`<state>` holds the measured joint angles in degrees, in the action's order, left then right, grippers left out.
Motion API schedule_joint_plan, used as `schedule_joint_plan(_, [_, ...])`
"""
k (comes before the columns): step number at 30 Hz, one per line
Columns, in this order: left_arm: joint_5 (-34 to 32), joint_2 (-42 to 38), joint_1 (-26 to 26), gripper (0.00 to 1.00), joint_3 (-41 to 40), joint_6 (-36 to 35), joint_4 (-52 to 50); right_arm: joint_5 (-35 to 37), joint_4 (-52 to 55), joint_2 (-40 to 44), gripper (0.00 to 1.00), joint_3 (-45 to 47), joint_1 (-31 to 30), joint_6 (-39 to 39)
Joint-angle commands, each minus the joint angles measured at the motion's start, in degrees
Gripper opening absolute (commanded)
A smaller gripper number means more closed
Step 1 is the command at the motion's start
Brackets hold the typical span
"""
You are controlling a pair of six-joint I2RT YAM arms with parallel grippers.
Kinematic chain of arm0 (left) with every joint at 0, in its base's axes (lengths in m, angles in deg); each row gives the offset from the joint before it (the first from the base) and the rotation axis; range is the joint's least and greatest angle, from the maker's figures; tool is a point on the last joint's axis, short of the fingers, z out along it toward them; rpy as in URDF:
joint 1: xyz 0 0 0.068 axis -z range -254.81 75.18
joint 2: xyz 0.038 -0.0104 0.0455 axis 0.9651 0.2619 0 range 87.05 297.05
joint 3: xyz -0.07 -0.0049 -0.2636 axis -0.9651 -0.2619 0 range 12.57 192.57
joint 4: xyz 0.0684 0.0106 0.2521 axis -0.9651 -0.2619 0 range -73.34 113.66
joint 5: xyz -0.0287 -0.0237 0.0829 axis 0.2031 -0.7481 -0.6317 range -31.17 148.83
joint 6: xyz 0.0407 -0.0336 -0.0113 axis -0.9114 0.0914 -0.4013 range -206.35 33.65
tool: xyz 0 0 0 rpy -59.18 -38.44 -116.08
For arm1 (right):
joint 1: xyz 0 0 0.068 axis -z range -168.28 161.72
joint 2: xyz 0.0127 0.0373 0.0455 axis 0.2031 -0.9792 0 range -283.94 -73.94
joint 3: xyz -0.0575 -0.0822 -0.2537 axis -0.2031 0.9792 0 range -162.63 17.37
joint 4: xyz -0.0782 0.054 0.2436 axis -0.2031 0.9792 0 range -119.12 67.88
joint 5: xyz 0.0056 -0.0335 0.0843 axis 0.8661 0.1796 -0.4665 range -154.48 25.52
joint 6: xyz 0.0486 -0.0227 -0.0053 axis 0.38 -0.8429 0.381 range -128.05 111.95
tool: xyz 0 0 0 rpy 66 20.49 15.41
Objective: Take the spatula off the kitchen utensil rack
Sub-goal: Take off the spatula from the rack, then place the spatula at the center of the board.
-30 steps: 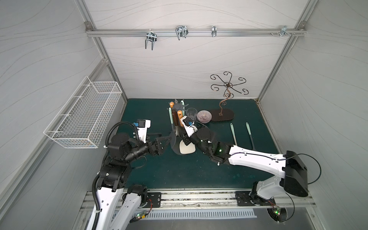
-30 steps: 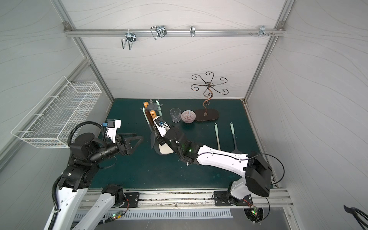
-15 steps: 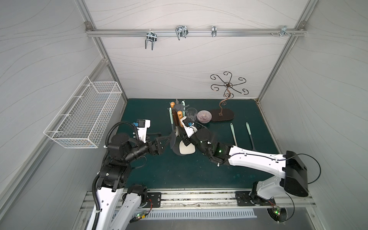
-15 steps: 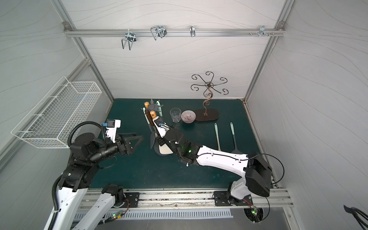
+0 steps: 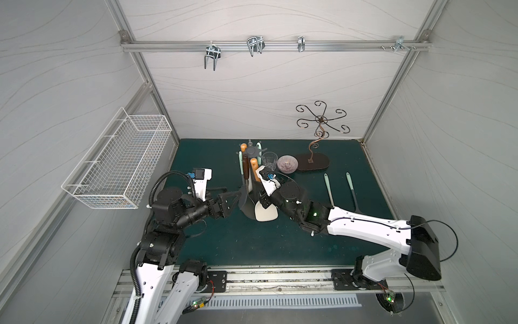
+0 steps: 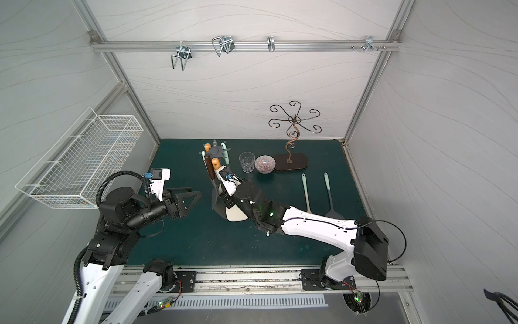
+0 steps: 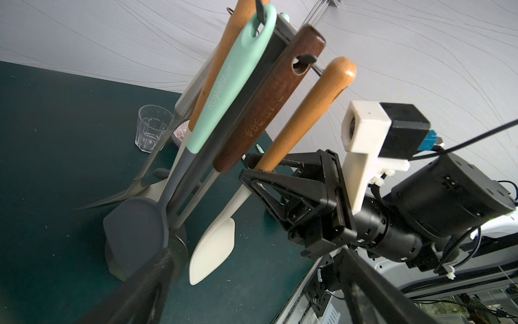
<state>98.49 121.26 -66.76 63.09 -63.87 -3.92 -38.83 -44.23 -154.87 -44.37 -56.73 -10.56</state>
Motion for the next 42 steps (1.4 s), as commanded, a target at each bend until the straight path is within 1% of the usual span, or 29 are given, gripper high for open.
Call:
schedule_joint_plan(1, [0.21,-0.01,0.33,0.95,0.06,-1.03,1.29,-2.46,-0.64,2.72,0.0,0.68,-0.64,1.0])
schedule_joint_plan(8, [-0.09,-0.11,0.31,0.95,-0.04,-0.95,1.46,-3.41,-1.93,4.69,0.0,2.17,-0.63,1.88])
schedule_joint_plan(16, [-0.23,-0.03,0.36,0.95,-0.12,-0.68,1.62,-3.37,-0.31,6.99,0.0,2.41,-0.59,2.39])
schedule_joint_plan(23, [0.24,-0.79,1.05,0.96,0.71,1.47,1.64,-2.34,5.63,11.26,0.0,1.45,0.04,4.49])
schedule_joint_plan(29, [-1.78,-1.33,4.07,0.97,2.0,3.23,1.58,-6.3,13.22,16.6,0.0,0.79,4.0,9.16])
schedule_joint_plan(32, [-4.14,0.28,6.93,0.97,3.22,2.42,0.02,-8.13,17.83,19.19,0.0,-0.04,6.28,11.15])
schedule_joint_plan(34, [-7.04,1.23,10.01,0.96,3.97,1.76,-0.79,-9.8,20.99,20.8,0.0,-0.47,8.04,12.35])
schedule_joint_plan(37, [-13.6,3.25,17.11,0.96,5.62,0.46,-2.35,-11.98,25.68,23.25,0.0,-0.88,11.19,14.19])
schedule_joint_plan(40, [-20.8,5.91,25.36,0.96,7.01,-0.99,-3.49,-14.72,30.55,25.22,0.0,-1.17,15.18,15.98])
schedule_joint_plan(42, [-27.13,7.92,31.47,0.96,7.98,-2.07,-4.13,-17.21,33.48,26.27,0.0,-1.1,18.25,16.92])
